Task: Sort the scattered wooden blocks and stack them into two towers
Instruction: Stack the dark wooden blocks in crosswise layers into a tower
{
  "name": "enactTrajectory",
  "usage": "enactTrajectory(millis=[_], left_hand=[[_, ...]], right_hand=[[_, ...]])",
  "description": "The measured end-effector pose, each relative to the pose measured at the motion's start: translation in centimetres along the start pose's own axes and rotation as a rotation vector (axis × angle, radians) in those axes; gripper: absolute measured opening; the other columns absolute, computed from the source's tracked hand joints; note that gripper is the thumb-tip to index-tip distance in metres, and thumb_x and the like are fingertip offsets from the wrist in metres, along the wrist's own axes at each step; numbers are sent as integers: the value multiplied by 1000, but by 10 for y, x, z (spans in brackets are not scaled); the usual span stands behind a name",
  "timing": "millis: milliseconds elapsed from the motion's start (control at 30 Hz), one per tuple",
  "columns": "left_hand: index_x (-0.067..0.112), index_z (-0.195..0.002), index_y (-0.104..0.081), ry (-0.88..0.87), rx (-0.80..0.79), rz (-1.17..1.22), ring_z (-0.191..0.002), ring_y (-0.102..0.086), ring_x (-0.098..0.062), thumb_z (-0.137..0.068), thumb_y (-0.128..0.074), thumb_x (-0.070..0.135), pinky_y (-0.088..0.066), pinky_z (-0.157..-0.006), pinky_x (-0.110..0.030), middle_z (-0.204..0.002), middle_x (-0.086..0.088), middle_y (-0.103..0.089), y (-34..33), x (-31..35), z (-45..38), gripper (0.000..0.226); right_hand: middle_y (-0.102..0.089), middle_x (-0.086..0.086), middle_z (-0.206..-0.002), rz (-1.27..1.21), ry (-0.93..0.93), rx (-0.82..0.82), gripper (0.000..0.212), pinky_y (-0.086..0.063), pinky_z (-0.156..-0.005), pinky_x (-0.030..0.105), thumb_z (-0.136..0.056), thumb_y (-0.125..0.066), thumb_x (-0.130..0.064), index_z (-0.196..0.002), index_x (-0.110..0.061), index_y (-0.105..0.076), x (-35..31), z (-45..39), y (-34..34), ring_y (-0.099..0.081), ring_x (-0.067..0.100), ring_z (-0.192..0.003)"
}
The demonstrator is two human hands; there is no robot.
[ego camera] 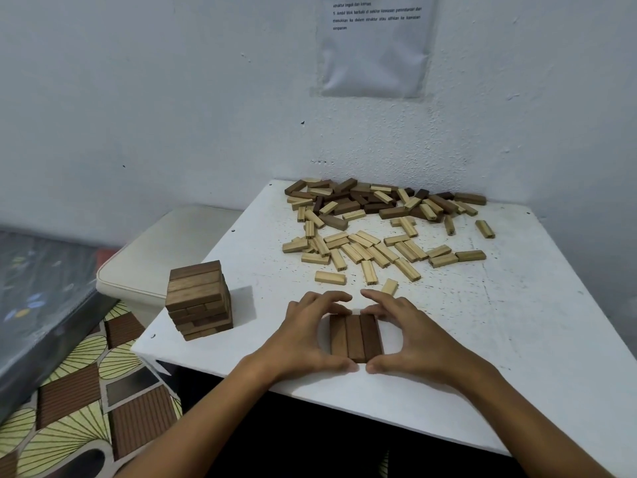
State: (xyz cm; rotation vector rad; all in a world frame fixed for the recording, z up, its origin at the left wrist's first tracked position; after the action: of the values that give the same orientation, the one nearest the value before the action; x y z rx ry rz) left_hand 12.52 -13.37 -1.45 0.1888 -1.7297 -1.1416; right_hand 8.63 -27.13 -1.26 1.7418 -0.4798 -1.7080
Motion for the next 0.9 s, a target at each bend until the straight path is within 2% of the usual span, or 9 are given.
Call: enactTrajectory(millis=[167,267,500,633,700,767,900], left_hand=[[53,-128,-32,-2,15,19,-126,-36,-6,-57,-82,53,-24,-97,-15,-126,23,-56,1,1,-1,87],[53,-124,-33,-11,19,29,-125,-38,-4,-58,-84,48,-23,-97,-13,-124,22,-58,3,5,0,84],[55,-117,-35,3,36,79,-124,-47,-4,-50,-84,51,-33,-107,-38,-120,20,-60,6,8,-3,83],[46,-120,-40,-15,87,119,-121,-51,-2,-50,-89,47,-44,-102,-41,-122,15,-58,26,20,-4,86],[40,-120,-41,-38,110,112,-118,-53,0,-53,-92,36,-44,-103,-37,-120,9,-61,45,29,-6,84],[35,-120,-44,-53,137,117,-118,-54,0,-54,-94,27,-45,-101,-30,-118,6,-62,66,35,-6,83],[33,-121,-45,-54,198,82,-117,-52,3,-55,-94,27,-42,-96,-16,-116,6,-64,107,34,-1,83]], right_hand=[[-42,-22,-129,-7,17,-3,99,-37,-97,21,-64,-83,-40,-137,-64,-21,-3,1,-2,-40,-6,-124],[-43,-23,-126,-28,25,-9,97,-40,-101,23,-63,-82,-39,-138,-62,-25,-7,1,-3,-41,-7,-123],[-48,-19,-125,-73,22,9,98,-44,-99,25,-60,-82,-35,-139,-56,-28,-7,-1,-3,-44,1,-124],[-51,-16,-127,-44,51,15,99,-43,-93,20,-57,-81,-38,-140,-53,-28,-19,-9,10,-44,4,-125],[-53,-14,-127,-50,85,20,100,-43,-99,27,-56,-81,-40,-142,-48,-30,-34,-16,19,-44,5,-126],[-56,-14,-127,-33,124,29,102,-44,-98,31,-53,-80,-46,-143,-45,-31,-52,-25,28,-45,6,-125],[-59,-15,-125,-6,200,38,104,-39,-88,20,-52,-82,-45,-143,-42,-33,-88,-48,35,-47,2,-123]])
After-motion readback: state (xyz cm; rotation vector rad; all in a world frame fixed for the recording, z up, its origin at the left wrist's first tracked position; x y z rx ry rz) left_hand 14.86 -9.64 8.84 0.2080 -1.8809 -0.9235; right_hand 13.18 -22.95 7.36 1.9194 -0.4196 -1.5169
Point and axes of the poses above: each hand's wrist, its own z-axis away from the middle knuckle, its own y-axis out of the back of the hand, x = y × z, the point moved 10 cm from there along -z, towards the middle knuckle
